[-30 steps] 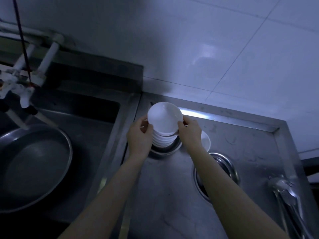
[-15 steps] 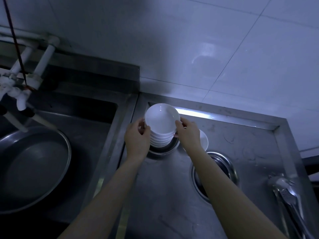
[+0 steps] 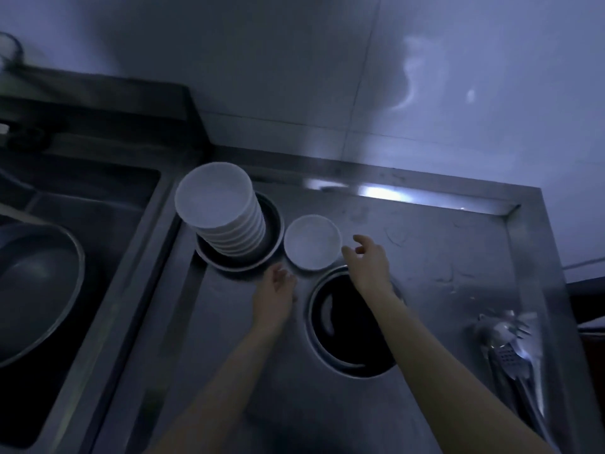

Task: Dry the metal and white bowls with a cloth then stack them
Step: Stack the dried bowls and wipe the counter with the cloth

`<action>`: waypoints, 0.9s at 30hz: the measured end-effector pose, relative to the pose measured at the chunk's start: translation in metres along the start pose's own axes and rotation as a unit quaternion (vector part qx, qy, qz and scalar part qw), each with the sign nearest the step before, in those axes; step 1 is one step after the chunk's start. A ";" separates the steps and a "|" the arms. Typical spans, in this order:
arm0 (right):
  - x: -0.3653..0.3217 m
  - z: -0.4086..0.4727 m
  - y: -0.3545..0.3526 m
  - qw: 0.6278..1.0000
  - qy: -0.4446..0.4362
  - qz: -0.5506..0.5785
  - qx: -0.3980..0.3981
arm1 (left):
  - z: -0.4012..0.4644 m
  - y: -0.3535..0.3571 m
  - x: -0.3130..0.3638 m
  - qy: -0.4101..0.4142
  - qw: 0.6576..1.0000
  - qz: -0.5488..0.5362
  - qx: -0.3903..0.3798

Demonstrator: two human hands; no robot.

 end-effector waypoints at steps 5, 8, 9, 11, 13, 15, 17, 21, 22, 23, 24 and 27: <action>0.011 0.026 0.017 0.997 -0.010 0.023 -0.079 | 0.021 0.029 0.001 -0.029 0.998 -0.026 0.051; 0.013 0.034 0.025 0.995 -0.023 0.023 -0.096 | 0.024 0.039 0.005 -0.019 0.998 -0.052 0.043; 0.013 0.035 0.025 0.995 -0.030 0.024 -0.094 | 0.024 0.041 0.005 -0.017 0.997 -0.053 0.045; 0.018 0.036 0.023 0.995 -0.031 0.037 -0.083 | 0.026 0.043 0.003 -0.018 0.997 -0.060 0.055; 0.023 0.032 0.017 0.994 -0.027 0.066 -0.079 | 0.018 0.047 0.006 -0.018 0.996 -0.065 0.064; 0.026 0.022 0.007 0.993 -0.019 0.097 -0.068 | 0.008 0.050 0.010 -0.001 0.995 -0.078 0.062; 0.024 0.010 -0.006 0.992 -0.022 0.115 -0.046 | -0.005 0.049 0.016 0.025 0.993 -0.094 0.068; -0.008 -0.015 -0.027 0.988 -0.053 0.143 -0.016 | -0.035 0.030 0.044 0.116 0.986 -0.089 0.081; -0.023 -0.023 -0.028 0.985 -0.063 0.159 -0.012 | -0.043 0.021 0.053 0.142 0.982 -0.088 0.085; -0.038 -0.031 -0.028 0.981 -0.073 0.180 -0.009 | -0.050 0.010 0.063 0.171 0.978 -0.079 0.093; -0.054 -0.039 -0.028 0.976 -0.083 0.203 -0.005 | -0.057 -0.003 0.075 0.204 0.971 -0.065 0.105; -0.104 -0.060 -0.020 0.962 -0.117 0.248 0.007 | -0.065 -0.046 0.108 0.285 0.947 -0.008 0.148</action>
Point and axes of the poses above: each hand's wrist, its own z-axis towards the middle knuckle, its own y-axis out of the palm, x = y × z, the point moved 3 cm from there along z, towards the middle knuckle, and after that the axes turned 5 degrees about -z, right-handed, at the moved point
